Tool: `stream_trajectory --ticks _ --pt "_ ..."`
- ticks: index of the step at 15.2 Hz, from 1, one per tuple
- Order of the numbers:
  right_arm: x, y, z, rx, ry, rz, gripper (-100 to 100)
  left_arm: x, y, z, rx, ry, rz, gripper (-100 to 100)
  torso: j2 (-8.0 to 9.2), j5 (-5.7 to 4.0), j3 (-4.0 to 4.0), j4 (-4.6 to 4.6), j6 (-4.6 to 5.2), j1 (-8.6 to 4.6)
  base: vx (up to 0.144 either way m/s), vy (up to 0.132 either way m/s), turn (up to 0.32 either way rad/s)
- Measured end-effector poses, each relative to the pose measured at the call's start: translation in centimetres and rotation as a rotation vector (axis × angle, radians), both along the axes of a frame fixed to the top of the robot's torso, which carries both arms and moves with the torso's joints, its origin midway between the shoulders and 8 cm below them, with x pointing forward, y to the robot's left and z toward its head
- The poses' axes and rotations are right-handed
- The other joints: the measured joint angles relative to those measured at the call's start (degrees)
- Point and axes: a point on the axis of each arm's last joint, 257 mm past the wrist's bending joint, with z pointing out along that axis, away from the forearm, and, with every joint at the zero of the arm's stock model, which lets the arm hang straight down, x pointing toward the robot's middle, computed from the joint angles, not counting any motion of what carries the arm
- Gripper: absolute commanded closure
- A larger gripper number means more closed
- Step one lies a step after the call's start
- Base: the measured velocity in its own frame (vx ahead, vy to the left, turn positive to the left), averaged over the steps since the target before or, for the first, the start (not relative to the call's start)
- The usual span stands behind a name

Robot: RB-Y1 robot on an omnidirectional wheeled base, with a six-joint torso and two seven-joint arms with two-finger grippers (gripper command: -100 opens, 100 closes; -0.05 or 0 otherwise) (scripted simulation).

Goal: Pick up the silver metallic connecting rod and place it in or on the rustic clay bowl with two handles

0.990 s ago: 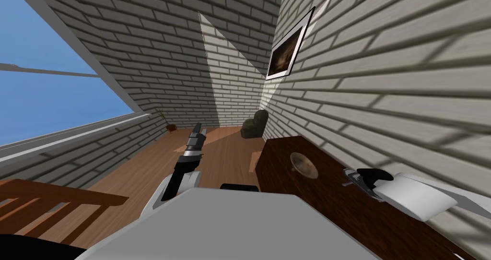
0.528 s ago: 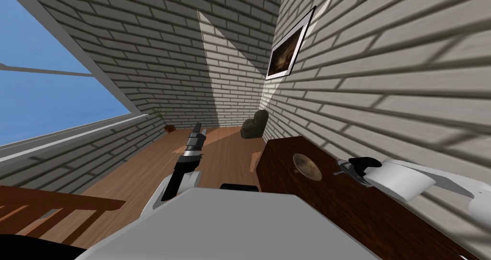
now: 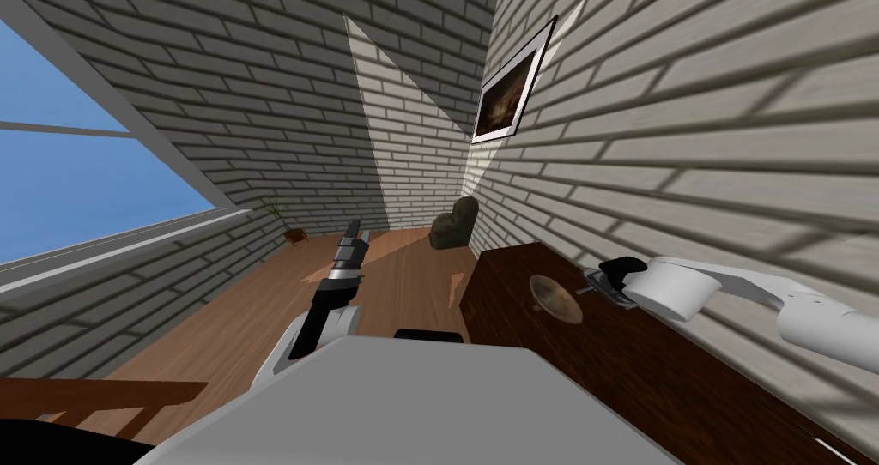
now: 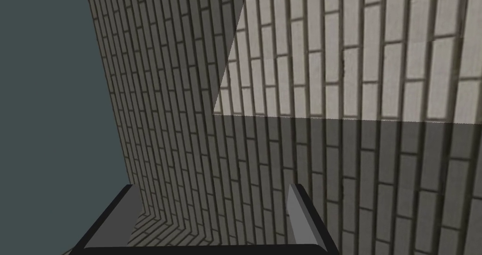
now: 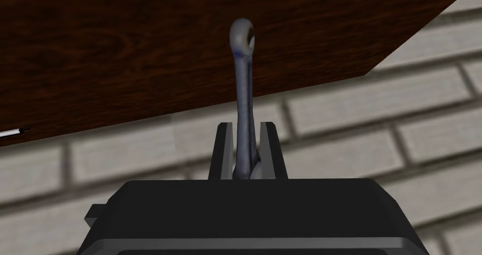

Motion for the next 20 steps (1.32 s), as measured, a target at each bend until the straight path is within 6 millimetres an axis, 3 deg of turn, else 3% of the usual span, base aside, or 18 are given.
stream_trajectory --ticks 8,16,17,20 --pt "2.2 5.6 1.0 0.031 0.067 0.035 100 0.0 0.0 0.0 0.000 0.000 0.000 0 0.01 -0.02 -0.04 -0.08 0.06 -0.02 0.049 0.091 -0.112" --pt "1.0 8.2 0.7 0.035 0.177 0.034 100 0.0 0.0 0.0 0.000 0.000 0.000 0 0.02 -0.09 -0.08 -0.17 0.16 -0.26 0.037 0.064 -0.095" --pt "0.8 8.2 0.6 0.034 0.184 0.032 -100 0.0 0.0 0.0 0.000 0.000 0.000 0 0.03 -0.09 -0.07 -0.16 0.13 -0.33 0.004 0.017 -0.008" --pt "0.8 8.1 0.6 0.034 0.184 0.031 -100 0.0 0.0 0.0 0.000 0.000 0.000 0 0.05 -0.13 -0.06 -0.16 0.11 -0.52 0.000 0.003 0.000"
